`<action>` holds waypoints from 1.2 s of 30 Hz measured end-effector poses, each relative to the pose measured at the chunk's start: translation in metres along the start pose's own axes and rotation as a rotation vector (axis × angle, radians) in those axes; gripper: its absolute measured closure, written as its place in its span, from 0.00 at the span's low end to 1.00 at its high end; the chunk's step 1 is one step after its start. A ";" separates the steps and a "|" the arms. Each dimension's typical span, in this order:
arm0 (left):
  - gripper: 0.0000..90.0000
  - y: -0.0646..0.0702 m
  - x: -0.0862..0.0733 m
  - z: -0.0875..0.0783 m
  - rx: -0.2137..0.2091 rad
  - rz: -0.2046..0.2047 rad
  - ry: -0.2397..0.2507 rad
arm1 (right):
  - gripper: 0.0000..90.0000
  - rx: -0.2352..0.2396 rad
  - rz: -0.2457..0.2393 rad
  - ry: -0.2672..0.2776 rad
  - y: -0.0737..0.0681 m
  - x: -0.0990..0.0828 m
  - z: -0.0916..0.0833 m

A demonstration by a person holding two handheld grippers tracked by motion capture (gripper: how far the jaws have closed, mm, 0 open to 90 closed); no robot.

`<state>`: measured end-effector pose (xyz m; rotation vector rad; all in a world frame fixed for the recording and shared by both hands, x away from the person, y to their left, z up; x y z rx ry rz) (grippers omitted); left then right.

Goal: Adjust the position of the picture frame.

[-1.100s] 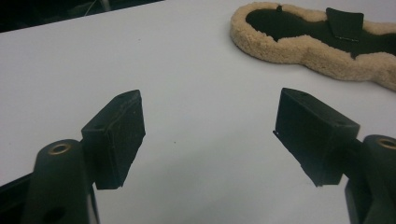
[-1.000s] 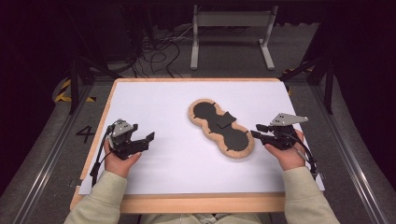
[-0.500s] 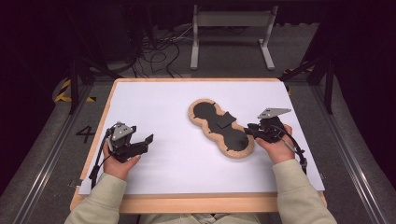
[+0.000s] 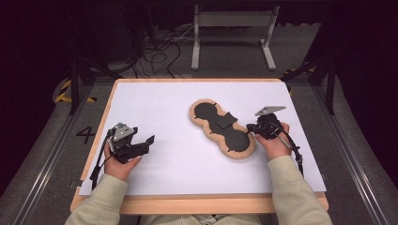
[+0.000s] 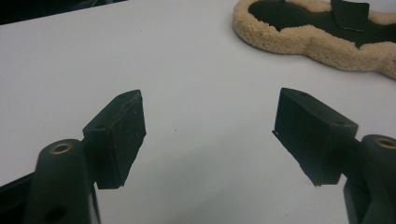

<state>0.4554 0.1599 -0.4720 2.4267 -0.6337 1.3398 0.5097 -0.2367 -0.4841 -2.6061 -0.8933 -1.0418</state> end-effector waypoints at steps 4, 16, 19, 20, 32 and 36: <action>0.28 0.001 -0.001 0.001 -0.002 0.002 -0.004 | 1.00 -0.016 0.007 -0.014 0.004 -0.003 0.001; 0.28 0.001 -0.002 0.002 -0.005 0.002 -0.014 | 1.00 -0.027 0.027 -0.043 0.019 -0.011 0.013; 0.28 0.000 -0.003 0.002 -0.006 -0.001 -0.017 | 1.00 0.023 0.008 -0.061 0.013 -0.012 0.016; 0.28 0.001 -0.003 0.003 -0.007 -0.001 -0.019 | 1.00 0.031 0.000 -0.065 0.012 -0.012 0.015; 0.28 0.000 -0.003 0.005 -0.010 -0.003 -0.027 | 1.00 0.175 -0.151 -0.154 -0.032 -0.017 0.007; 0.28 0.001 -0.002 0.006 -0.014 -0.005 -0.028 | 1.00 0.210 -0.222 -0.182 -0.053 -0.018 0.004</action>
Point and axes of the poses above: each handheld gripper's, and its own axes: z roughly forward along the jaws, x roughly out of its top, y roughly to its right, the point moved 9 cm from there along z, roughly forward along the jaws, and after that the axes turned 1 degree about -y, right-handed, at the moved point
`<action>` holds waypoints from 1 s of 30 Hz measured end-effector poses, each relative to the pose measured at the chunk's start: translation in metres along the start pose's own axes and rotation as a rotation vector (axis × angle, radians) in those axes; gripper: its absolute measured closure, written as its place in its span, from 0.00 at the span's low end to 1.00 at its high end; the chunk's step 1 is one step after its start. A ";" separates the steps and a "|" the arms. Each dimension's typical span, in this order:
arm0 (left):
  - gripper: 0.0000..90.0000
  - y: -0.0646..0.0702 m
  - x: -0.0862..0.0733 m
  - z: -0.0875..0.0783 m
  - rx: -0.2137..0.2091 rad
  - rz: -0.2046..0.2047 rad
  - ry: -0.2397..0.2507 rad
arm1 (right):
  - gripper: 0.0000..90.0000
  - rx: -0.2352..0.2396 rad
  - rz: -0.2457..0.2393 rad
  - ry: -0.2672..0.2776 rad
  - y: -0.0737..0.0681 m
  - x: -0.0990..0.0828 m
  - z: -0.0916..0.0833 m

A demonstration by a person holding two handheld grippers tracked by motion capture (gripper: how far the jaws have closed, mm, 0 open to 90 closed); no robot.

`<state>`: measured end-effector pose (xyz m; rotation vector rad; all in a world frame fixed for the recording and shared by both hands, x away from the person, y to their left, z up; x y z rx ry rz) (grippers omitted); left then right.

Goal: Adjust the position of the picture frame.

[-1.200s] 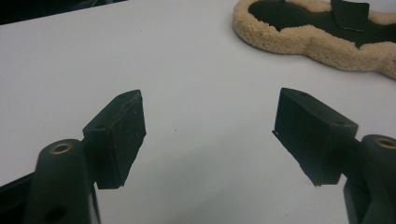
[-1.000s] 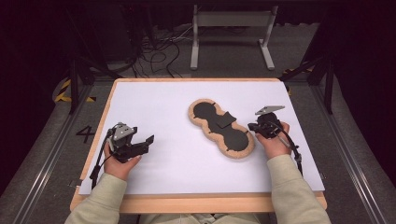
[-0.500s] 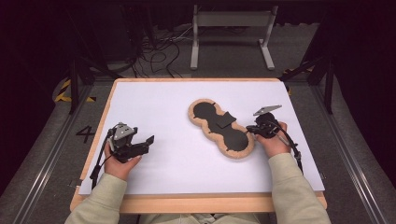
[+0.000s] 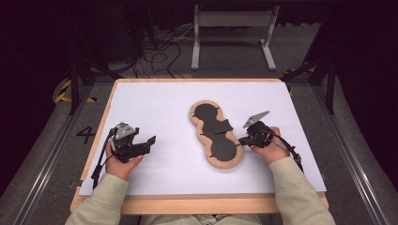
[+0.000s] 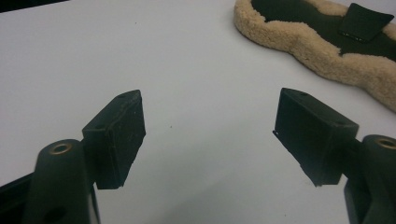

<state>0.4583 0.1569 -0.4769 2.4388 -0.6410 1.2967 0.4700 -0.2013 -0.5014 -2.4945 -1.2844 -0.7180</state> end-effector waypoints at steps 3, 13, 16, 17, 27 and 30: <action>0.28 0.000 0.000 0.001 -0.003 -0.002 -0.005 | 1.00 0.028 -0.047 -0.014 -0.012 0.002 0.001; 0.28 0.000 -0.001 0.001 -0.003 0.001 -0.015 | 1.00 0.101 -0.242 -0.047 -0.062 0.018 0.010; 0.28 0.000 -0.002 0.001 -0.003 0.001 -0.015 | 1.00 0.111 -0.300 -0.056 -0.077 0.024 0.014; 0.28 0.000 -0.002 0.000 -0.001 0.001 -0.016 | 1.00 0.111 -0.304 -0.055 -0.079 0.025 0.015; 0.28 -0.003 -0.007 -0.004 0.010 -0.004 -0.020 | 1.00 0.139 -0.390 -0.034 -0.109 0.042 0.026; 0.27 -0.006 -0.011 -0.008 0.019 -0.009 -0.027 | 1.00 0.152 -0.407 -0.014 -0.118 0.052 0.032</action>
Point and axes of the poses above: each handheld gripper's, and its own axes: z roughly forward along the jaws, x roughly out of its top, y roughly to its right, the point moved 9 cm from there along z, roughly forward along the jaws, and after that the axes turned 1 degree about -y, right-handed, at the moved point
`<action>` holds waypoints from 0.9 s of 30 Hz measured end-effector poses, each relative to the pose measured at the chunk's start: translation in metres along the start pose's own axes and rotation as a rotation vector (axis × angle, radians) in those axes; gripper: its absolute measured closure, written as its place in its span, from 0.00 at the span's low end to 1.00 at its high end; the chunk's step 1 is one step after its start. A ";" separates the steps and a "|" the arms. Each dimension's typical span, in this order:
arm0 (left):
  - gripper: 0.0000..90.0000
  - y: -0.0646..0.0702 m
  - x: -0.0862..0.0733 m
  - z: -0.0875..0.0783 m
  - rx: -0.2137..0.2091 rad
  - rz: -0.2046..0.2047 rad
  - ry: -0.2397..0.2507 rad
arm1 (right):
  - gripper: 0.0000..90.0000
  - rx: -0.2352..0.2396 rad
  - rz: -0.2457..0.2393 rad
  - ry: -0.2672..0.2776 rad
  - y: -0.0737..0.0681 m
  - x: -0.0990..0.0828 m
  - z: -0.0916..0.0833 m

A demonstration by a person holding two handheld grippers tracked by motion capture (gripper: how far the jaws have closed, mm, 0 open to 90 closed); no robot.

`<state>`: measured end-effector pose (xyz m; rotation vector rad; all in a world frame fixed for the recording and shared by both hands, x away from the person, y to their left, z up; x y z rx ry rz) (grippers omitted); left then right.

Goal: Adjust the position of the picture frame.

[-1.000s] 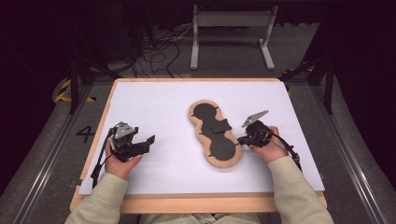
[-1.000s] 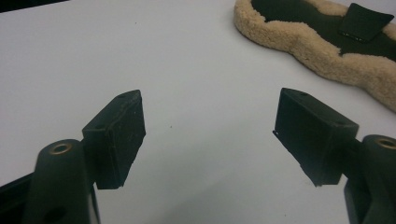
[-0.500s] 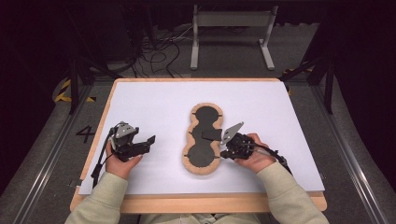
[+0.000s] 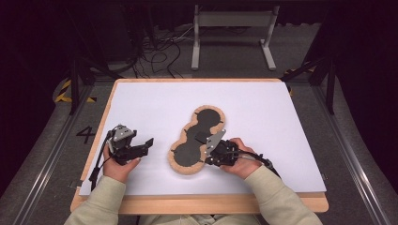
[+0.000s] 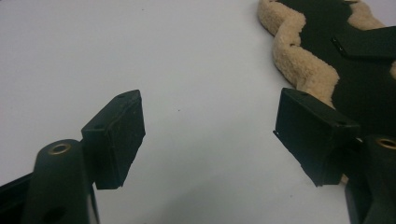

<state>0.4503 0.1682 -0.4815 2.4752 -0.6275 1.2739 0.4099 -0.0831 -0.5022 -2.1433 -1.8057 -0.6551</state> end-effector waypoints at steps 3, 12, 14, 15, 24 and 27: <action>0.27 -0.004 -0.004 -0.005 0.012 -0.009 0.003 | 1.00 0.004 -0.033 0.003 -0.002 0.009 0.005; 0.27 -0.014 -0.015 -0.016 0.040 -0.044 -0.004 | 1.00 0.006 0.007 0.062 0.012 0.024 -0.022; 0.27 -0.015 -0.017 -0.018 0.046 -0.046 -0.006 | 1.00 -0.011 0.030 0.074 0.023 0.029 -0.030; 0.27 -0.015 -0.018 -0.019 0.049 -0.050 -0.005 | 1.00 -0.018 0.042 0.077 0.029 0.032 -0.033; 0.29 -0.016 -0.023 -0.023 0.055 -0.042 -0.012 | 1.00 0.005 0.177 0.114 0.076 0.055 -0.043; 0.29 -0.017 -0.024 -0.024 0.061 -0.044 -0.011 | 1.00 -0.027 0.181 0.088 0.091 0.060 -0.038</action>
Point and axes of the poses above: each handheld gripper's, and its own axes: z roughly forward along the jaws, x roughly out of its top, y roughly to its right, the point moved 9 cm from there along z, roughly forward along the jaws, and after that the axes turned 1 degree about -y, right-handed, at the moved point
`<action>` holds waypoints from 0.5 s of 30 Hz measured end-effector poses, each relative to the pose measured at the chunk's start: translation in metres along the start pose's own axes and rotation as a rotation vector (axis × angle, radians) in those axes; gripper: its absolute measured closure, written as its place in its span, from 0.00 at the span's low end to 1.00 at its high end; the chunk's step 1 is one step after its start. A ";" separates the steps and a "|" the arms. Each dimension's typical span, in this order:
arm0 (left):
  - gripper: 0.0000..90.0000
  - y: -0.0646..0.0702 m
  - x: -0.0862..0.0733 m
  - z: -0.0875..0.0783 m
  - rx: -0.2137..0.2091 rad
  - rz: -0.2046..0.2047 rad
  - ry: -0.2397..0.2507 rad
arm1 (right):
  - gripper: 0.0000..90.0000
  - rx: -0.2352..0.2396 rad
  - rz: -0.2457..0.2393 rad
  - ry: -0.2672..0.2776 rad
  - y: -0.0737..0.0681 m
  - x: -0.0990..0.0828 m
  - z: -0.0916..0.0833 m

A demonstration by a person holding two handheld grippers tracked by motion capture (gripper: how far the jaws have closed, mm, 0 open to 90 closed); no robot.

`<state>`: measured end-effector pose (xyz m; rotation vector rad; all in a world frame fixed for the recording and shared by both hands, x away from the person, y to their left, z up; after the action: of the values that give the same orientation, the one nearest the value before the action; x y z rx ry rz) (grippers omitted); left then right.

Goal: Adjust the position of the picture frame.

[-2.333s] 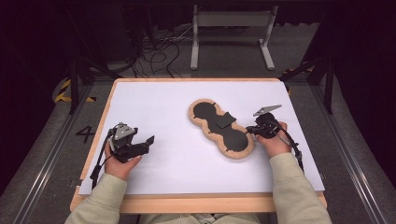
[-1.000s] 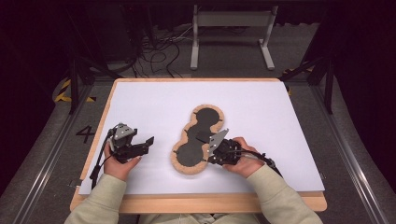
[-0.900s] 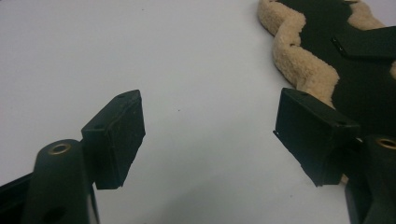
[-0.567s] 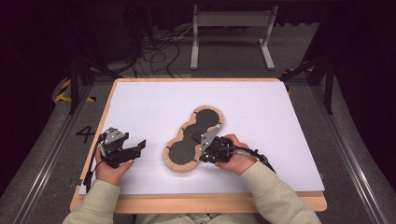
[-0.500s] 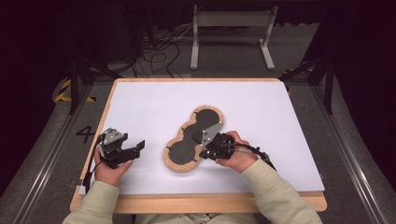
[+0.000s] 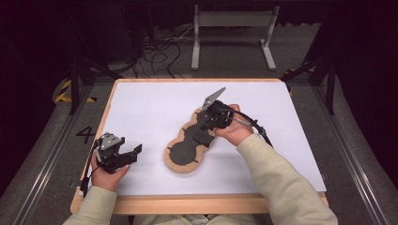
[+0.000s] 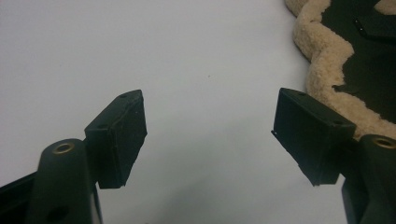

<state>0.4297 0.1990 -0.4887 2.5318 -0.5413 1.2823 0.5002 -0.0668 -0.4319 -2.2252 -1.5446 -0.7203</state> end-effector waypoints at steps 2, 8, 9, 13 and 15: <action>0.29 0.000 -0.001 -0.001 0.002 -0.001 0.001 | 1.00 -0.020 0.003 -0.011 0.008 0.004 0.004; 0.29 -0.001 -0.004 -0.003 0.006 -0.004 -0.005 | 1.00 -0.065 0.067 -0.009 0.035 0.017 0.015; 0.29 -0.002 -0.005 -0.004 0.010 -0.007 -0.008 | 1.00 -0.078 0.078 -0.009 0.040 0.019 0.018; 0.29 -0.003 -0.006 -0.005 0.014 -0.014 -0.006 | 1.00 -0.134 0.121 0.008 0.064 0.024 0.028; 0.29 -0.004 -0.006 -0.005 0.015 -0.014 -0.002 | 1.00 -0.154 0.133 0.010 0.075 0.026 0.036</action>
<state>0.4243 0.2057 -0.4906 2.5446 -0.5156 1.2834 0.5857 -0.0542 -0.4452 -2.4049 -1.3620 -0.8333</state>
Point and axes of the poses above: each handheld gripper's, and its own axes: z roughly forward along the jaws, x roughly out of its top, y roughly to its right, the point moved 9 cm from there along z, roughly forward along the jaws, and after that the axes turned 1 degree about -y, right-handed, at the moved point
